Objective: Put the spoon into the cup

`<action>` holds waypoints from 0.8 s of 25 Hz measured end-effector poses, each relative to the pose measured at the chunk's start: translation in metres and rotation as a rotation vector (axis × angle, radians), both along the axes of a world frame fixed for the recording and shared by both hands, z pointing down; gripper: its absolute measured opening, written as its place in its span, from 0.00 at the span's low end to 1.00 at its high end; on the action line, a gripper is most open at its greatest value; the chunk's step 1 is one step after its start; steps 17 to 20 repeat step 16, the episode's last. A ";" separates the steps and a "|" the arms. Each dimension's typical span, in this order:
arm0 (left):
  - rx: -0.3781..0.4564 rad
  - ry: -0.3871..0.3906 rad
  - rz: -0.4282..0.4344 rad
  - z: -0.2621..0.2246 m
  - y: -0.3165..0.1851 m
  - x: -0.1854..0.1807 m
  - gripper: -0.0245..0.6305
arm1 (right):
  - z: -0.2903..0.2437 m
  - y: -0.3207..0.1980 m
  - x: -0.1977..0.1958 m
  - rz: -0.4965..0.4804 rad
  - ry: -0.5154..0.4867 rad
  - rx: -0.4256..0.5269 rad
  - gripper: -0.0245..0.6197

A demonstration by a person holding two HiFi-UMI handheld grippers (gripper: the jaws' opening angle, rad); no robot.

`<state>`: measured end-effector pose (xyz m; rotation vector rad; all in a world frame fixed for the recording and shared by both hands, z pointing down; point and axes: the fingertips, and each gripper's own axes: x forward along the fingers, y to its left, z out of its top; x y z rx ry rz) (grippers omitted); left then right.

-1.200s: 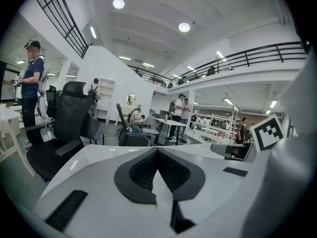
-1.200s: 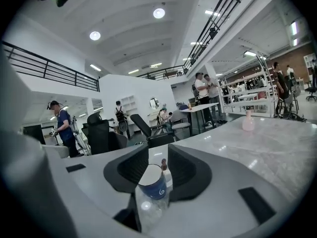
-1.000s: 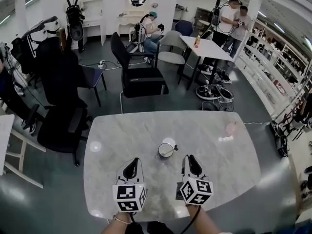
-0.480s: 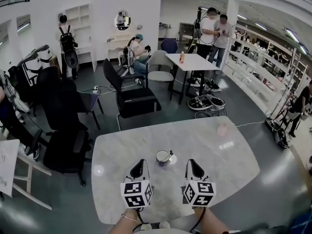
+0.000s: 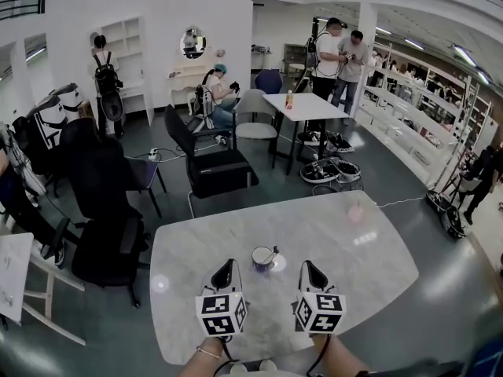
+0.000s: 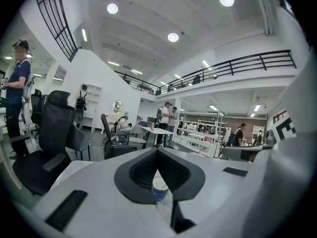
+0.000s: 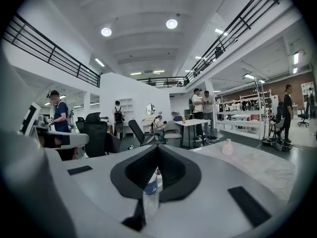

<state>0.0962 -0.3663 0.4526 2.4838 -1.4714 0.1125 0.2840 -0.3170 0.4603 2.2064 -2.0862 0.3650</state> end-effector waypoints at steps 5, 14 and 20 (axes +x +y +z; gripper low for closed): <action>-0.004 0.001 -0.003 0.000 0.003 0.002 0.06 | -0.002 0.002 -0.001 -0.018 0.019 -0.003 0.09; -0.001 0.003 -0.014 -0.004 0.006 -0.004 0.06 | -0.005 0.004 -0.010 -0.035 0.019 0.004 0.08; -0.002 0.007 -0.019 -0.007 0.006 -0.005 0.06 | -0.007 0.004 -0.010 -0.038 0.016 0.005 0.09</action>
